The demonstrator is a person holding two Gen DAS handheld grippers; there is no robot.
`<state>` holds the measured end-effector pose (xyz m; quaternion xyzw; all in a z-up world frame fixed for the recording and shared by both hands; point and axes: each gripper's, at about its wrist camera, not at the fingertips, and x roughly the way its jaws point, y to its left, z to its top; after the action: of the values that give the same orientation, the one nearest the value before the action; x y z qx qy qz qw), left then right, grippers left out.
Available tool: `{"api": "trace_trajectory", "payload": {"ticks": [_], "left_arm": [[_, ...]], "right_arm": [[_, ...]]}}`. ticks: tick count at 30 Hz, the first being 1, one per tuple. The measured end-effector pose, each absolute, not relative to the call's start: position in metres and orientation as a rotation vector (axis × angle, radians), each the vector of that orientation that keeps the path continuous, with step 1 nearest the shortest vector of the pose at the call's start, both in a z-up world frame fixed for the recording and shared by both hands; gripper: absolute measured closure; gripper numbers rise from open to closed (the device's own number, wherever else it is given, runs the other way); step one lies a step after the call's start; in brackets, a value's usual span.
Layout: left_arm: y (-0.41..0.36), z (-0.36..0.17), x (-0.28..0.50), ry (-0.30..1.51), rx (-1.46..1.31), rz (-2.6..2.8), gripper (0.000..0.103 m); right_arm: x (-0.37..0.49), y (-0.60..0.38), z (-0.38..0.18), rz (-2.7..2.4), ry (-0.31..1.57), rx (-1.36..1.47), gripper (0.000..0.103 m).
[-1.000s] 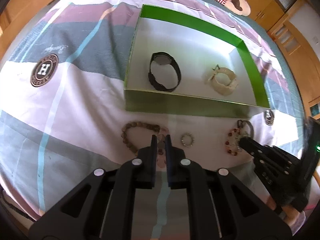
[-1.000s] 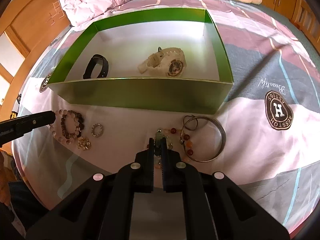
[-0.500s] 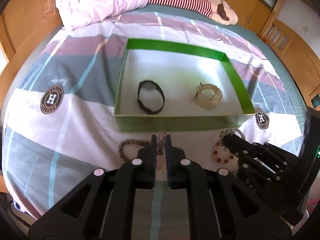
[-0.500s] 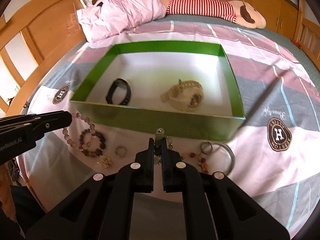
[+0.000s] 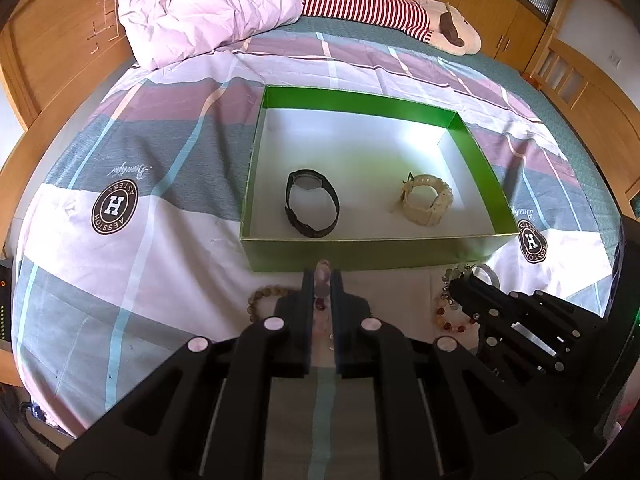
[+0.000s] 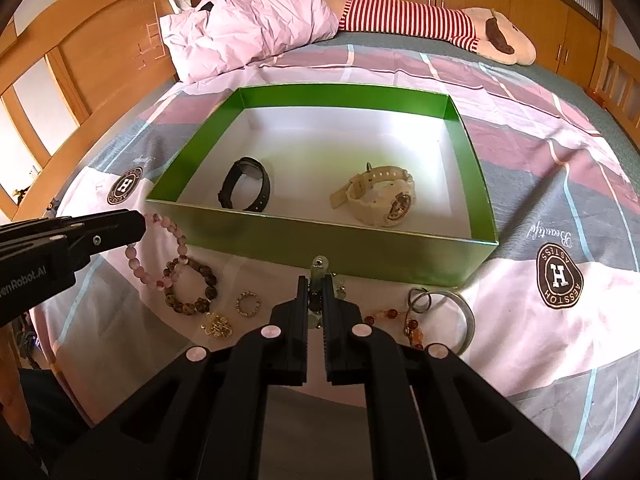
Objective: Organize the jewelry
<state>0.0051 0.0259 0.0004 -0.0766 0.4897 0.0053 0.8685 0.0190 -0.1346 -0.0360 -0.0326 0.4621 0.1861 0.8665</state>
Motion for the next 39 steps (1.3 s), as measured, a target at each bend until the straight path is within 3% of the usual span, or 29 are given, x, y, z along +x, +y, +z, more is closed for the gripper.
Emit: {"api": "trace_trajectory", "payload": {"ticks": [39], "left_arm": [[0.0251, 0.0046, 0.0038, 1.008, -0.16, 0.014, 0.095]], "right_arm": [[0.0153, -0.1299, -0.0397, 0.39, 0.975, -0.077, 0.097]]}}
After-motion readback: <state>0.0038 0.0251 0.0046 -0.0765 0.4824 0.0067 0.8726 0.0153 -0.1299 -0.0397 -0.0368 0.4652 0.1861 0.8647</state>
